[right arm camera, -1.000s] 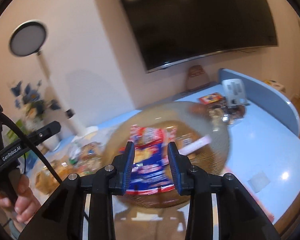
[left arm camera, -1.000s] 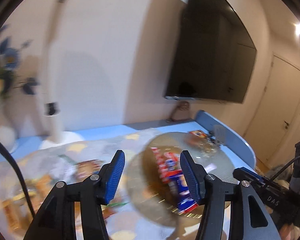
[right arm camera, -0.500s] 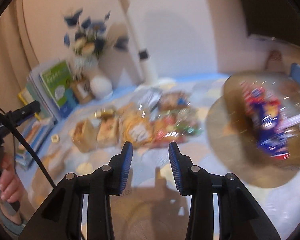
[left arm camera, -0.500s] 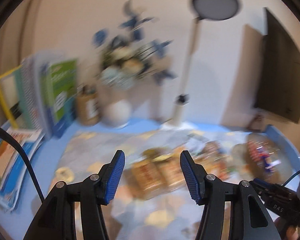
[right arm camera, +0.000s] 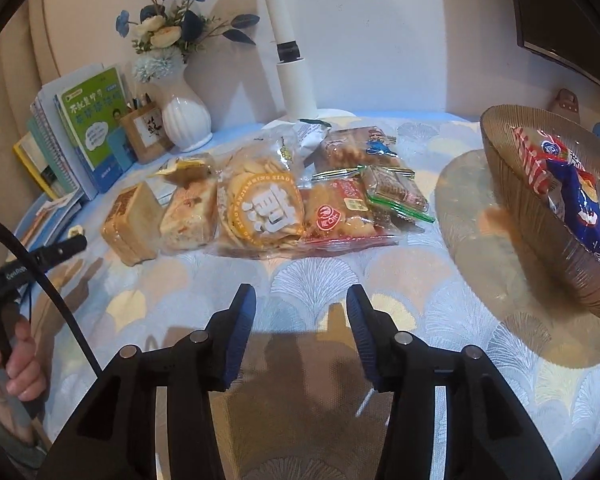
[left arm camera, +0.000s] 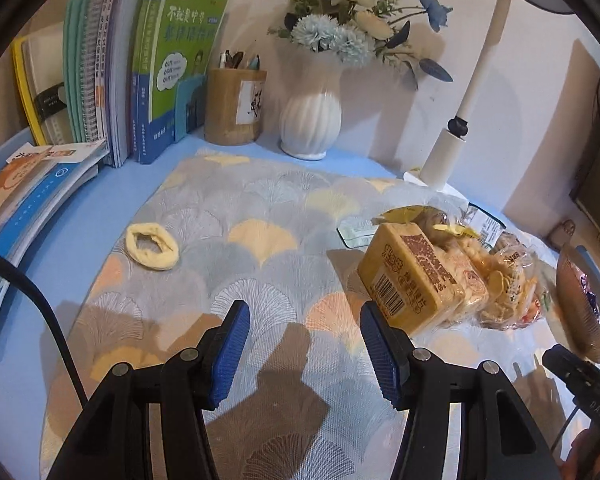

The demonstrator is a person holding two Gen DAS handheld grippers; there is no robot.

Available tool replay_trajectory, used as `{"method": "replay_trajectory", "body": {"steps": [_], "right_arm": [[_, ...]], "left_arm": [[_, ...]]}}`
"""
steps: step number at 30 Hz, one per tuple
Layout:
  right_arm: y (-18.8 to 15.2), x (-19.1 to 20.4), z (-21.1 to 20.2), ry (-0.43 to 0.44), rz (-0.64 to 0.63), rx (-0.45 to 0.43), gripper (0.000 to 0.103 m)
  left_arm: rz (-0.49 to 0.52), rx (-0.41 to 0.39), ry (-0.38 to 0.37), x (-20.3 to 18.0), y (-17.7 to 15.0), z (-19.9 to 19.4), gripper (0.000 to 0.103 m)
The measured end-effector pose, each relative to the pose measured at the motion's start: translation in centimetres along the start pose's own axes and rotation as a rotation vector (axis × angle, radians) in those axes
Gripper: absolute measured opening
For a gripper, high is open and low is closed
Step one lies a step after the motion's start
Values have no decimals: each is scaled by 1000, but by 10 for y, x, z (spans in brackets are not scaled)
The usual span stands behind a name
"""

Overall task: Organize snacks
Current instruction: 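Grasp the toast loaf with the left gripper while the right gripper grasps the cake packet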

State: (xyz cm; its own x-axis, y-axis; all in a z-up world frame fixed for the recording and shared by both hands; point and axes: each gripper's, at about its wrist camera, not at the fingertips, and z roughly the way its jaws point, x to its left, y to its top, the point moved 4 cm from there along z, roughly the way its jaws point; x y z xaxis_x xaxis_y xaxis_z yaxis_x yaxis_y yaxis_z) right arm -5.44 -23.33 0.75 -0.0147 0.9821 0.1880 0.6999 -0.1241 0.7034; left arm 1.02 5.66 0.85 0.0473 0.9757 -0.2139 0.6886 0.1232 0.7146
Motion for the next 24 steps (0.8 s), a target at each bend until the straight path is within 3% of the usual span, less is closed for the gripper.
{"method": "replay_trajectory", "body": {"steps": [4,9,15,19,24], "right_arm": [[1,6,-2,-15,-34,-13,46],[1,18,1,-48,-90,-2,46],[1,14,1,-35,-75,1,47],[5,18,0,-11,-86,5,47],[24,49,0,79,-128,-5,48]], "left_arm": [[7,3,-3,-5,2,-4,55],[18,5,-157,-44,20,-14,58],[92,40,-127,-87,33,17,60],[66,107,-79,-75,28,41,60],[-84,149,-192,-33,23,39,60]]}}
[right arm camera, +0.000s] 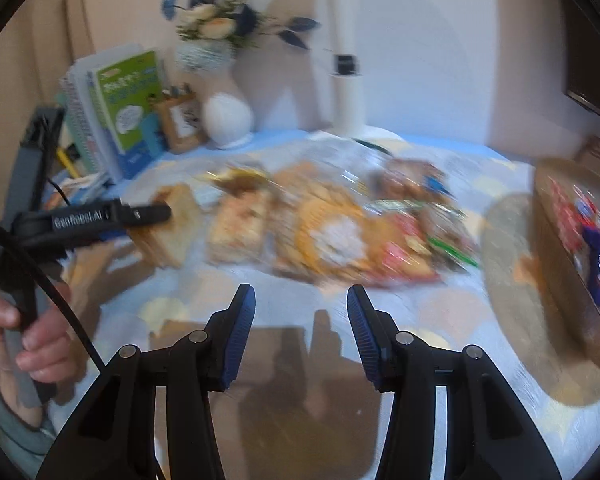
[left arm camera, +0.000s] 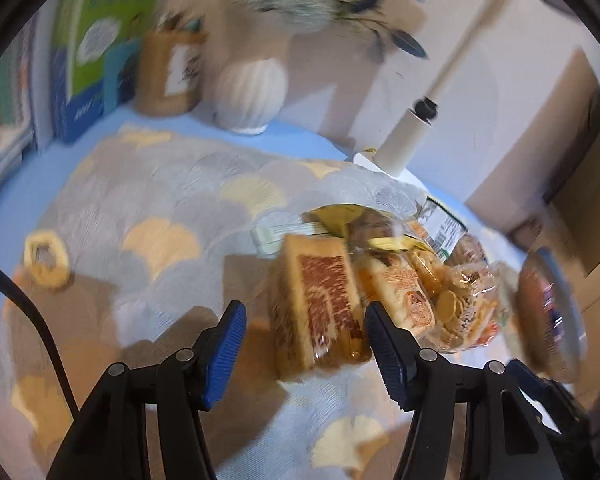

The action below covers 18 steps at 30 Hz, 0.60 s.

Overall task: Organize snacks
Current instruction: 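Grasp the toast loaf with the left gripper while the right gripper grasps the cake packet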

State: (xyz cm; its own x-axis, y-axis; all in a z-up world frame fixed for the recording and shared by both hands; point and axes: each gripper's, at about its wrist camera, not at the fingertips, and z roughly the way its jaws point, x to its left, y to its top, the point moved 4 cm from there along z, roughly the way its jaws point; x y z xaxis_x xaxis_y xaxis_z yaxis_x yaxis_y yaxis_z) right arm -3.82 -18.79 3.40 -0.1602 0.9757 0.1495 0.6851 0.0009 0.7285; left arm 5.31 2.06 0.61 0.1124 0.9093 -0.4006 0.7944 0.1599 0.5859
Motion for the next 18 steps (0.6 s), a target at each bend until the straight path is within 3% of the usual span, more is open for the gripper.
{"method": "replay_trajectory", "body": {"steps": [2,4,7,10,14,18], "right_arm": [[11,14,5,30,-15,-1,56],[23,30,13,42,-37,-3,62],[38,49,30,46,-72,14,63],[46,58,54,4,-89,72,63],[51,56,89,-37,-57,165,63],[51,51,119,-21,-4,225,63]], "left_arm": [[-51,-2,-27,19,0,-6,63],[-73,-13,0,31,1,-11,63],[-88,-25,53,48,6,-13,62],[-112,-11,16,55,9,-11,62],[-9,38,-31,35,10,-1,63],[99,29,37,19,5,12,66]]}}
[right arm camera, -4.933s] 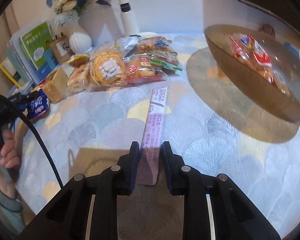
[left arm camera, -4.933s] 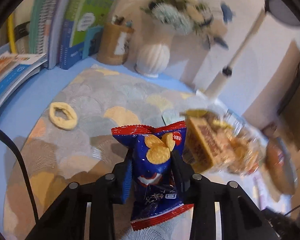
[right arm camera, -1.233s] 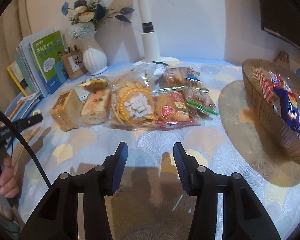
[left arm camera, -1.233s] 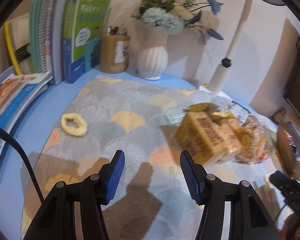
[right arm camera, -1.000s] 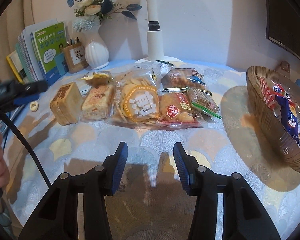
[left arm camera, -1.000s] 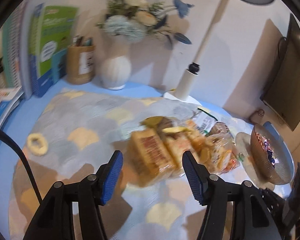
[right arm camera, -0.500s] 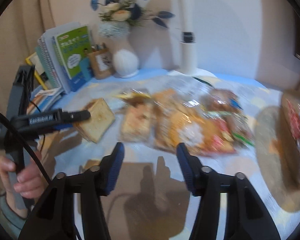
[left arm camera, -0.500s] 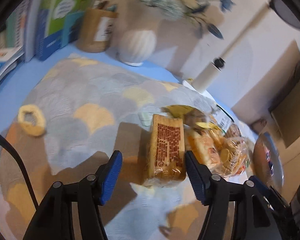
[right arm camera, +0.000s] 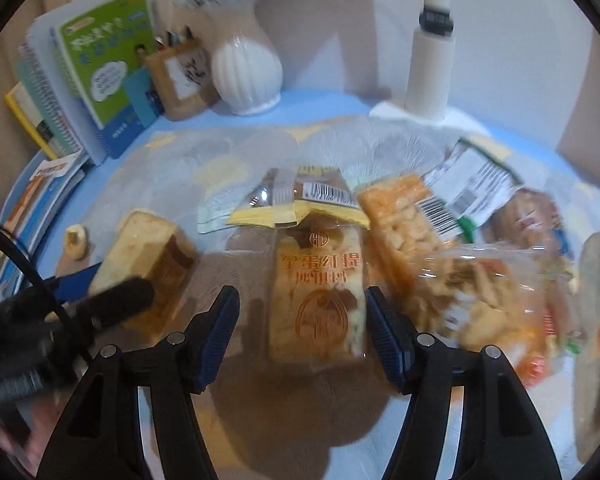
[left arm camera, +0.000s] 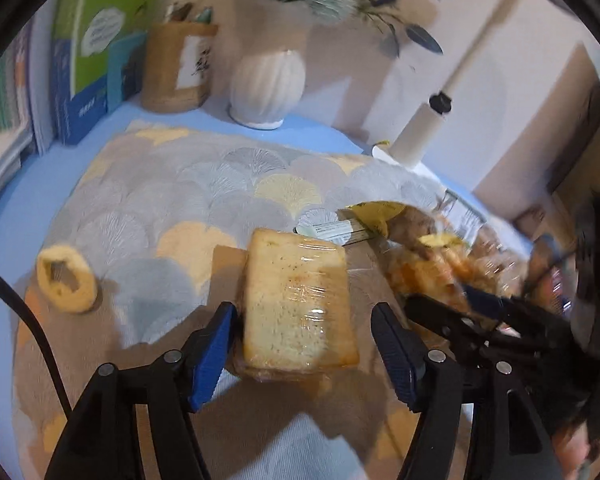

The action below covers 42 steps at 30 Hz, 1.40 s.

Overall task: Organize snacks
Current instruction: 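Grasp the toast loaf with the left gripper while the right gripper grasps the cake packet, then carry the toast loaf and cake packet toward the glass bowl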

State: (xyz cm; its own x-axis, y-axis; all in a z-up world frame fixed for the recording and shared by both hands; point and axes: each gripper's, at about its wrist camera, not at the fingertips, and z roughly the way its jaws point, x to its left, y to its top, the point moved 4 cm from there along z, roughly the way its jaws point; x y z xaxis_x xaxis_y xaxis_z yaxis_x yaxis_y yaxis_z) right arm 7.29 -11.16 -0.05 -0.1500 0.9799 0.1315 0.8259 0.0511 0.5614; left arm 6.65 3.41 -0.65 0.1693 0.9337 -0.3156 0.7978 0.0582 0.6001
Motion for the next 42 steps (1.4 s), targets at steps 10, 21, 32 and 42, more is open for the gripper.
{"method": "replay_trajectory", "body": {"steps": [10,21,32,42], "right_arm": [[-26,-4,-17,27,7,-31,44],[-106,-30,-86,-1,36,-89,44],[-146,-101,-121,-150,158,-127,47],[-152,-100,-111,-69,164,-165,66]], "left_arm": [[-75,25,-75,13,-1,6,66],[61,6,110,-11,-8,5,58],[162,77,-200,-87,-67,-23,57],[172,80,-176,-91,-67,-17,58]]}}
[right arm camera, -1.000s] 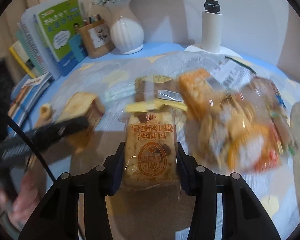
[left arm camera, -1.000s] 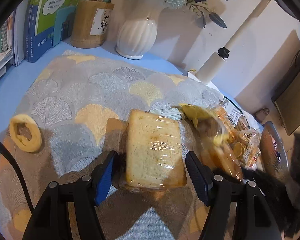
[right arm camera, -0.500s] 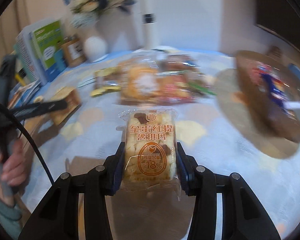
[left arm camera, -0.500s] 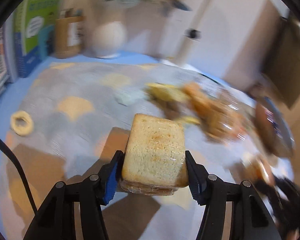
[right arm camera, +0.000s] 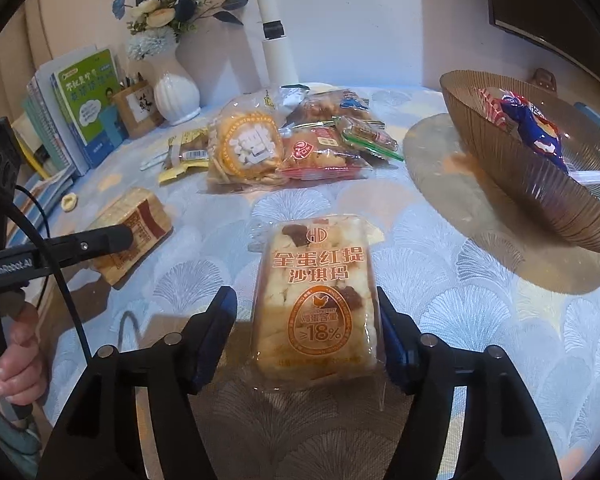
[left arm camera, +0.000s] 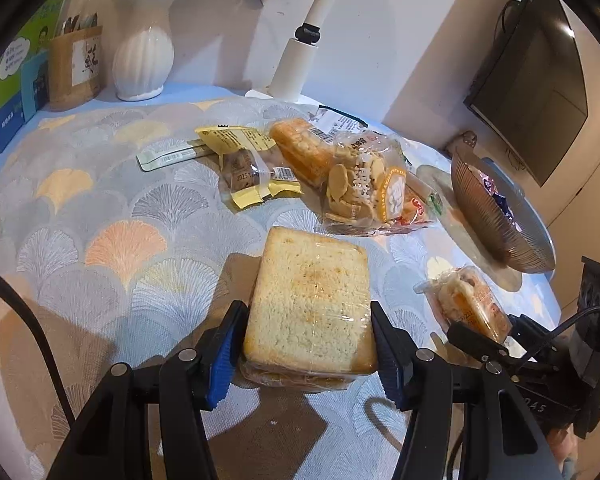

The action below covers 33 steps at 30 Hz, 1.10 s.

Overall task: Organize snacks
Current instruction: 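Carry the toast loaf and cake packet toward the glass bowl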

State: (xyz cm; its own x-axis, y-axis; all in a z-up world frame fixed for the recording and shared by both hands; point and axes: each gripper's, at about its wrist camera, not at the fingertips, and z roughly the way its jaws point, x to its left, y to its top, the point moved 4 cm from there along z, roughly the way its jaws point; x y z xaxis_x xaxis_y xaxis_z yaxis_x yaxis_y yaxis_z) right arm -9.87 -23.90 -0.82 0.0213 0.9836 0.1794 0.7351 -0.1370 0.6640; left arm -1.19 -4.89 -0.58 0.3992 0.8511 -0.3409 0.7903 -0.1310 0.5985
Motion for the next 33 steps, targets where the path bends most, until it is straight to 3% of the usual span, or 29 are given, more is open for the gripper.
{"method": "replay_trajectory", "body": {"steps": [8,14,19,24,33], "right_arm": [[1,-13,-4,97,85,-22,66],[-1,-9,-6,5,61,-31,46],[-4,-1,-14,-50,-2,-49,45],[5,-10,-50,-19,10,-130,45],[28,-85,-123,-100,128,-321,45]], "left_arm": [[36,-3,37,-8,-4,2,58],[43,8,54,-10,-5,5,58],[78,-8,105,-20,-2,0,57],[105,-52,15,-56,17,-15,53],[336,-145,-86,-169,63,-25,53]]}}
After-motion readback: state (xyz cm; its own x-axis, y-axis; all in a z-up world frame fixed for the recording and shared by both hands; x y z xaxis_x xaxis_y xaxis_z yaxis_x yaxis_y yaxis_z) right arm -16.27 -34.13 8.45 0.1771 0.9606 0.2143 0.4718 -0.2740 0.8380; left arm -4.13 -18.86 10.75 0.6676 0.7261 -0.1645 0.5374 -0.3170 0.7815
